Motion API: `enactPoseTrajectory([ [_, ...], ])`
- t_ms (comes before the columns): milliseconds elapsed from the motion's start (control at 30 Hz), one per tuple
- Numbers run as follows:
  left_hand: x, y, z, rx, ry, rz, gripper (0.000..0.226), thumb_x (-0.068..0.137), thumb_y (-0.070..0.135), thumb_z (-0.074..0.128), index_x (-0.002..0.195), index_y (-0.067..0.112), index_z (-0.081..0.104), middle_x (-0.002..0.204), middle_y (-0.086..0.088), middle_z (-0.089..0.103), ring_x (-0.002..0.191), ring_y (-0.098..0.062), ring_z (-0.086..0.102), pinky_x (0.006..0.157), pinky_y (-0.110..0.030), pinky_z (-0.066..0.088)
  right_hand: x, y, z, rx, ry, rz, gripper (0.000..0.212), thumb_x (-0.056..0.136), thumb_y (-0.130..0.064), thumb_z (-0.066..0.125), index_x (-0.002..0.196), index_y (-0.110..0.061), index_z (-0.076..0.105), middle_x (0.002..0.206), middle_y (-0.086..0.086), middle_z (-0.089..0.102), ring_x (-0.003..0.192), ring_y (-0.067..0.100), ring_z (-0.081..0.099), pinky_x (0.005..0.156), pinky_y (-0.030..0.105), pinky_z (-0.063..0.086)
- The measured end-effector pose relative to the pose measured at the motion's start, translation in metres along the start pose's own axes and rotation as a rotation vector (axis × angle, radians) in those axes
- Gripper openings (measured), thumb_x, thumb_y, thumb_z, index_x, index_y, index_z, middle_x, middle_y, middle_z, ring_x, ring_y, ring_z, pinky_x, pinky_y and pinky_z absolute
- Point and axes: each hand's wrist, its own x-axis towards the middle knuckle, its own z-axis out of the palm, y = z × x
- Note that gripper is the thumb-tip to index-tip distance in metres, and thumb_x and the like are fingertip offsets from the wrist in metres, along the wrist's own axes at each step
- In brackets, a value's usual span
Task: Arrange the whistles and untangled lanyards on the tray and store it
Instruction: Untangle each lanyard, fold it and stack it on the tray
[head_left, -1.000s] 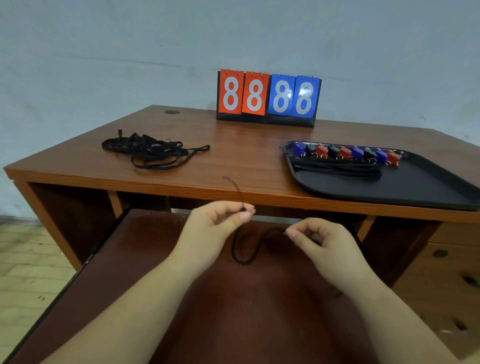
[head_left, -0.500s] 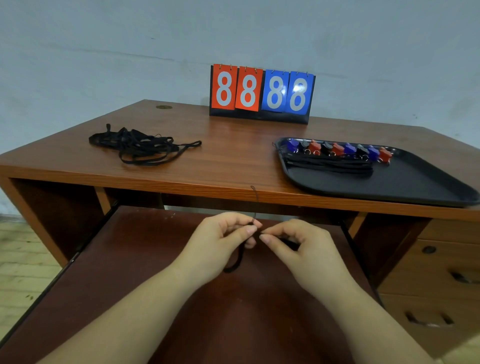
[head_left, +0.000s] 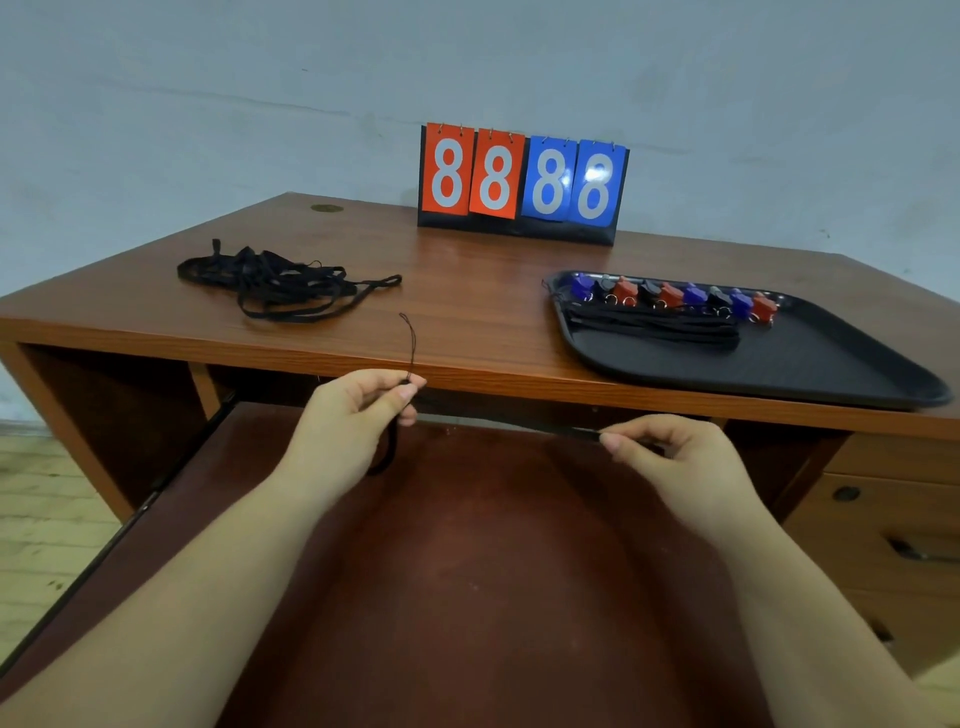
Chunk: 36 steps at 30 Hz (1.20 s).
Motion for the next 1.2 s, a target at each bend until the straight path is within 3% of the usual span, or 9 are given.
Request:
enactPoseTrajectory([
  [200,-0.004,0.003,0.003,0.016,-0.088,0.008,0.016,0.092,0.013,0.055,0.092,0.025,0.066,0.080,0.004,0.071,0.078,-0.001,0.067,0.079,-0.012,0.047,-0.002,-0.006,0.001,0.147,0.102,-0.024,0.010,0.081,-0.015,0.070,0.082,-0.025,0.072,0.080,-0.012,0.069,0.072,0.000,0.061,0.064,0.012,0.045],
  [300,-0.010,0.009,0.008,0.085,-0.182,0.074,0.019,0.089,0.017,0.060,0.088,0.034,0.068,0.094,0.015,0.069,0.092,0.011,0.061,0.079,-0.002,0.043,-0.006,-0.015,0.009,0.437,0.037,0.022,0.011,0.075,-0.013,0.072,0.076,-0.024,0.072,0.065,-0.007,0.063,0.058,0.008,0.053,0.058,0.019,0.045],
  [367,-0.013,0.012,0.012,0.081,-0.195,0.125,0.020,0.087,0.018,0.062,0.088,0.037,0.069,0.107,0.021,0.062,0.103,0.017,0.053,0.082,0.003,0.038,-0.009,-0.020,0.017,0.636,-0.050,0.050,0.011,0.065,-0.023,0.077,0.076,-0.023,0.074,0.062,-0.006,0.059,0.059,0.011,0.051,0.063,0.025,0.044],
  [500,-0.021,0.017,0.022,0.004,-0.220,0.130,0.024,0.086,0.018,0.063,0.088,0.041,0.070,0.119,0.025,0.056,0.112,0.013,0.050,0.095,-0.008,0.038,-0.015,-0.027,0.030,0.775,-0.184,0.026,0.042,0.048,-0.047,0.084,0.081,-0.022,0.077,0.062,-0.006,0.058,0.060,0.007,0.052,0.064,0.021,0.048],
  [633,-0.031,0.024,0.031,-0.099,-0.324,0.037,0.020,0.087,0.012,0.061,0.090,0.030,0.071,0.093,0.014,0.073,0.093,0.006,0.064,0.079,-0.006,0.046,-0.019,-0.032,0.035,0.659,-0.118,0.013,0.017,0.066,-0.034,0.067,0.077,-0.025,0.077,0.076,-0.005,0.072,0.077,0.007,0.064,0.080,0.027,0.047],
  [733,-0.033,0.022,0.033,-0.076,-0.353,0.031,0.019,0.087,0.014,0.062,0.092,0.029,0.072,0.098,0.017,0.072,0.096,0.005,0.064,0.082,-0.005,0.044,-0.020,-0.034,0.033,0.575,-0.113,-0.004,0.015,0.074,-0.030,0.063,0.079,-0.026,0.077,0.085,-0.001,0.075,0.093,0.011,0.068,0.086,0.026,0.051],
  [867,-0.033,0.024,0.037,-0.229,-0.252,-0.059,0.019,0.084,0.013,0.064,0.090,0.028,0.074,0.093,0.015,0.073,0.089,0.007,0.064,0.073,-0.003,0.044,-0.020,-0.035,0.036,0.520,-0.128,0.067,0.019,0.090,-0.015,0.055,0.093,-0.020,0.074,0.080,-0.007,0.071,0.082,0.003,0.068,0.078,0.018,0.053],
  [967,-0.035,0.026,0.042,-0.453,-0.258,-0.205,0.017,0.079,0.014,0.065,0.088,0.023,0.076,0.089,0.003,0.075,0.078,-0.001,0.065,0.071,-0.013,0.050,-0.024,-0.038,0.040,0.570,-0.186,0.093,0.026,0.092,-0.007,0.053,0.108,-0.021,0.067,0.076,-0.002,0.072,0.075,0.005,0.069,0.071,0.013,0.052],
  [1200,-0.037,0.028,0.044,-0.666,-0.348,-0.303,0.036,0.065,0.011,0.066,0.101,0.014,0.070,0.079,-0.004,0.070,0.069,-0.009,0.066,0.066,-0.019,0.054,-0.027,-0.040,0.043,0.621,-0.166,0.159,0.011,0.084,-0.008,0.064,0.092,-0.010,0.072,0.074,0.003,0.073,0.066,0.007,0.066,0.060,0.015,0.051],
])
